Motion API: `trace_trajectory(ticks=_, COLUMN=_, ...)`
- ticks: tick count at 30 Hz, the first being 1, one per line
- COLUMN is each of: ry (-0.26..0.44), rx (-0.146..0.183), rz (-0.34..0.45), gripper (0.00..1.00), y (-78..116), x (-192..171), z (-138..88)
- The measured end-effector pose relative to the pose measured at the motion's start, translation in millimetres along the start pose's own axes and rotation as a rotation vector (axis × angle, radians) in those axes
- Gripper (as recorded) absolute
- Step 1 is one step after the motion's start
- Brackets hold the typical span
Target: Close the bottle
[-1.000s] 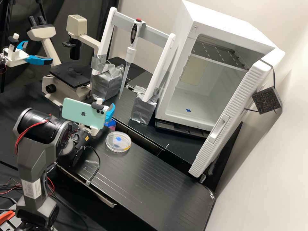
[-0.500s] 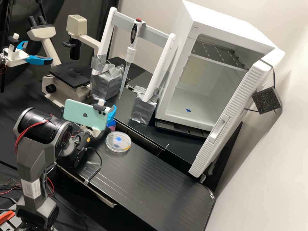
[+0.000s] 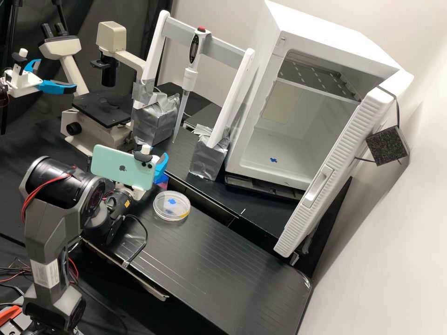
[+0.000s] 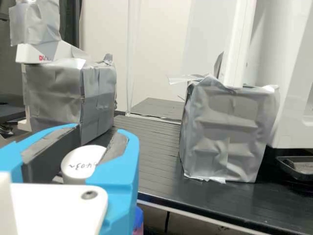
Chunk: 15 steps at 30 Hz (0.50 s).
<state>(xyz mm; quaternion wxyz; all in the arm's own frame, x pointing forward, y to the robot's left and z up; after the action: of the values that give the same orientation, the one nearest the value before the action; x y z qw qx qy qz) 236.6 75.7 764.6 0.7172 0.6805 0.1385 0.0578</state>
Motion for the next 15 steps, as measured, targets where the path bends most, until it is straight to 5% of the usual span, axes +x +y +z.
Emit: trace_trajectory(ticks=15, ry=-0.015, rx=0.003, rz=-0.005, gripper=1.00, y=-0.4, x=0.0, z=1.3)
